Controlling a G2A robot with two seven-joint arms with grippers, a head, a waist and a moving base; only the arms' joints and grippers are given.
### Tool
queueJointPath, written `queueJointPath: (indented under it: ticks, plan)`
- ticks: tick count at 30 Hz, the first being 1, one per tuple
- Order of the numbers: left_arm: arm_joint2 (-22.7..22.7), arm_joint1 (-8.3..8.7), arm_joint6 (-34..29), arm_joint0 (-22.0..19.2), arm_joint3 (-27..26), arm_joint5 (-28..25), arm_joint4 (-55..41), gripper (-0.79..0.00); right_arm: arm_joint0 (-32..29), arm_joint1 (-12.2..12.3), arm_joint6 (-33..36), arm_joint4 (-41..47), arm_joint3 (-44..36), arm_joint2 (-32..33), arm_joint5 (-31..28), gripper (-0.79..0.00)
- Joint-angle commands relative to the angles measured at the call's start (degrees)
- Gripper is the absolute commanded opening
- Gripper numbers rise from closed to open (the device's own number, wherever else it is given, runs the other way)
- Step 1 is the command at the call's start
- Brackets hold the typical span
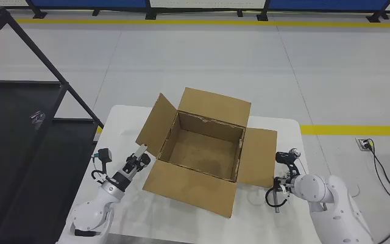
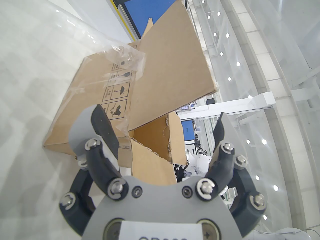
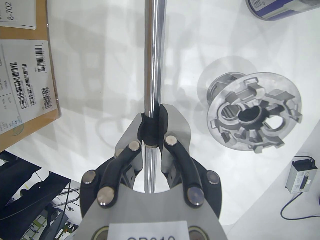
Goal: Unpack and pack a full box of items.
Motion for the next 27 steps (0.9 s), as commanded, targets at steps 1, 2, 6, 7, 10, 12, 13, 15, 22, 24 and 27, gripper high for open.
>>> queueJointPath:
  ticks: [1, 2, 6, 7, 10, 12, 13, 15, 22, 24, 27]
  plan:
    - [-0.06, 0.06, -0.04, 0.10, -0.09, -0.01, -0.09, 0.000, 0.68, -0.02, 0.14, -0.50, 0.81, -0.72, 0.51, -0.782]
    - [-0.08, 0.08, 0.07, 0.13, -0.12, 0.00, -0.17, 0.000, 0.90, -0.02, 0.07, -0.41, 1.12, -0.90, 0.54, -0.745]
    - [-0.05, 0.17, 0.07, 0.17, -0.24, 0.06, -0.02, 0.000, 1.45, 0.05, -0.38, -0.26, 2.21, -1.11, 0.87, -0.643]
    - [-0.05, 0.20, 0.08, 0.18, -0.24, 0.00, 0.00, 0.000, 1.53, 0.08, -0.47, -0.16, 2.40, -1.10, 0.93, -0.600]
    - [-0.13, 0.28, 0.02, 0.13, -0.24, 0.01, -0.09, 0.000, 1.57, 0.16, -0.51, -0.11, 2.75, -1.24, 1.00, -0.499]
    - [-0.21, 0.35, -0.14, 0.07, -0.28, 0.00, 0.08, 0.000, 1.58, 0.22, -0.66, 0.05, 2.87, -1.24, 1.03, -0.489]
    - [-0.25, 0.38, -0.19, 0.05, -0.30, 0.03, 0.03, 0.000, 1.54, 0.25, -0.67, 0.10, 2.83, -1.27, 1.05, -0.483]
    - [-0.32, 0.44, -0.22, 0.02, -0.34, 0.01, 0.12, 0.000, 1.33, 0.30, -0.83, 0.37, 2.46, -1.20, 1.44, -0.474]
    - [-0.58, 0.65, 0.75, 0.01, -0.10, -0.03, 1.45, 0.000, -2.09, 0.73, -4.72, 2.27, -5.18, 1.54, 2.72, -0.422]
    - [-0.61, 0.69, 0.97, 0.02, 0.07, -0.23, 1.64, 0.000, -3.77, 0.87, -6.05, 2.22, -8.67, 2.70, 4.35, -0.409]
    - [-0.80, 0.78, 1.15, 0.04, 0.39, -0.19, 1.87, 0.000, -5.81, 0.92, -8.09, 2.31, -13.09, 4.42, 8.78, -0.111]
